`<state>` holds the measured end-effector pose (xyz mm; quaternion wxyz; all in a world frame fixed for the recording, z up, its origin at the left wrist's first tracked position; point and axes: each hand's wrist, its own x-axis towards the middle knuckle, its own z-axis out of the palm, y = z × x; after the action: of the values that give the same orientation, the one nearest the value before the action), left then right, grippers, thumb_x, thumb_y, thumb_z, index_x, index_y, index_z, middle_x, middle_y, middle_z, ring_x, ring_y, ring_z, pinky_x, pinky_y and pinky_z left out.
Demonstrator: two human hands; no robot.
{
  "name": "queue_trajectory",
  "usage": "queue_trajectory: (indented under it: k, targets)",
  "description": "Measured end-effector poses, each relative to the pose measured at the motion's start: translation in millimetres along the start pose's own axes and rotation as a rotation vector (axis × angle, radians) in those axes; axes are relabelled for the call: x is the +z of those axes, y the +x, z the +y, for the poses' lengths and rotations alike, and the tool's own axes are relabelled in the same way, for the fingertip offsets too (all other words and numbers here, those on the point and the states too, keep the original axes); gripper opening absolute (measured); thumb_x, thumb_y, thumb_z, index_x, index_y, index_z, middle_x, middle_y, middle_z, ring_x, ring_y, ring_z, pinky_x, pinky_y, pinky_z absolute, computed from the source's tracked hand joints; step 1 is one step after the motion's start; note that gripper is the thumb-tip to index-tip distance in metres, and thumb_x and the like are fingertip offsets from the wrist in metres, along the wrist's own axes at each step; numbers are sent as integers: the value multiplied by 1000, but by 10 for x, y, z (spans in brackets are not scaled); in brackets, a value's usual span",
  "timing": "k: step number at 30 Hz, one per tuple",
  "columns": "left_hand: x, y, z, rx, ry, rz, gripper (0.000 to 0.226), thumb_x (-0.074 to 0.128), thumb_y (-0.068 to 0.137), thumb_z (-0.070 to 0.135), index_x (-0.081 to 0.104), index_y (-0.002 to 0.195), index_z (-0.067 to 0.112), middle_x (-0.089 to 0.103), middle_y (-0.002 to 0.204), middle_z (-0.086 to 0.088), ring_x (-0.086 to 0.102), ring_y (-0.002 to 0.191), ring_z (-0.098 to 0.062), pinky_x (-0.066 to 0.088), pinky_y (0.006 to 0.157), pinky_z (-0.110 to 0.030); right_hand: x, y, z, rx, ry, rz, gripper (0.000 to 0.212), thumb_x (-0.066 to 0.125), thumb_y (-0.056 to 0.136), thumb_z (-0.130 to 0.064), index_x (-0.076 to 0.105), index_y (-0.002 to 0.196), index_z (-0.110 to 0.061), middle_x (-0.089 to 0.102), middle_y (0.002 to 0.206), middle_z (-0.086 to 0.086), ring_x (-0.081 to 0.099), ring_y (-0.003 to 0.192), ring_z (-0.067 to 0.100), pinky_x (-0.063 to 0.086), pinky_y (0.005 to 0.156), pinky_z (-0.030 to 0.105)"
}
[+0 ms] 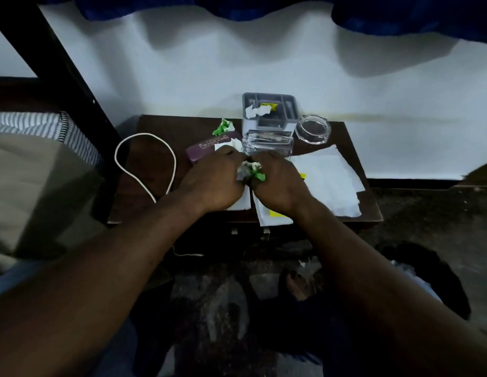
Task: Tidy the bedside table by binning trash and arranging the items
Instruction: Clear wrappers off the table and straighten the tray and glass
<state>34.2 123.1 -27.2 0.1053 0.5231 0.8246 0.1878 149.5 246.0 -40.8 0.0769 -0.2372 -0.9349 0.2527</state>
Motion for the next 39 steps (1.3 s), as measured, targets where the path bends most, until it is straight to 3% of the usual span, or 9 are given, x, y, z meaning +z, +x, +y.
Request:
queue_trajectory:
  k: [5, 8, 14, 18, 24, 29, 33, 36, 39]
  targets:
    - [-84, 333, 76, -26, -8, 159, 50, 66, 74, 10, 66, 123, 9, 57, 136, -9, 55, 124, -31, 46, 103, -37, -87, 305, -4, -10, -19, 110, 29, 64, 85, -19, 65, 112, -7, 66, 116, 17, 59, 113, 36, 42, 85, 36]
    - [-81, 570, 75, -4, 98, 135, 48, 64, 73, 13, 66, 121, 11, 49, 147, -10, 46, 136, -28, 37, 112, -38, -135, 435, 45, -7, -45, 150, 24, 64, 84, -12, 67, 106, -5, 66, 113, 17, 59, 112, 35, 33, 77, 28]
    - [57, 908, 44, 27, 249, 27, 51, 61, 81, 29, 60, 131, 29, 11, 169, 0, 16, 152, -33, 36, 114, -52, -295, 481, 145, 30, 16, 240, 15, 67, 80, -6, 71, 94, -6, 69, 108, 17, 65, 106, 35, 49, 86, 38]
    - [148, 1015, 65, -51, 214, 49, 61, 70, 80, 27, 53, 139, 33, 16, 168, 6, 12, 151, -37, 36, 110, -56, -399, 462, 238, 55, 106, 321, 33, 65, 78, 1, 77, 106, -10, 71, 113, 13, 66, 110, 29, 48, 90, 30]
    - [179, 1092, 98, -21, 264, 106, 76, 75, 79, 28, 46, 148, 20, 38, 159, 7, 28, 145, -30, 45, 106, -51, -372, 493, 299, 85, 96, 315, 28, 66, 80, 2, 76, 104, -4, 70, 113, 16, 66, 107, 31, 46, 90, 32]
    - [-11, 1095, 116, 49, 64, 356, 51, 68, 80, 12, 64, 131, 8, 61, 137, -11, 56, 125, -31, 49, 102, -42, -365, 505, 255, 101, 131, 307, 25, 69, 82, -4, 77, 106, -9, 70, 115, 12, 66, 109, 28, 50, 94, 37]
    - [-227, 1044, -20, -160, -252, 542, 15, 78, 81, 19, 74, 95, 21, 72, 99, 3, 69, 88, -19, 55, 81, -32, -351, 501, 202, 72, 152, 298, 19, 69, 84, -7, 77, 100, -11, 72, 112, 11, 65, 110, 28, 50, 96, 38]
    - [-352, 1025, -236, -292, -360, 556, 16, 75, 77, 12, 68, 83, 25, 66, 81, 12, 67, 80, -13, 53, 75, -27, -313, 507, 172, 82, 185, 273, 19, 70, 85, -9, 77, 100, -18, 71, 116, 6, 67, 108, 24, 50, 97, 35]
    - [-431, 1015, -473, -467, -641, 513, 20, 67, 75, 4, 73, 71, 23, 74, 79, 3, 74, 79, -20, 62, 80, -36, -248, 536, 142, 85, 163, 236, 20, 70, 86, -12, 77, 102, -22, 71, 117, 4, 68, 108, 24, 52, 98, 39]
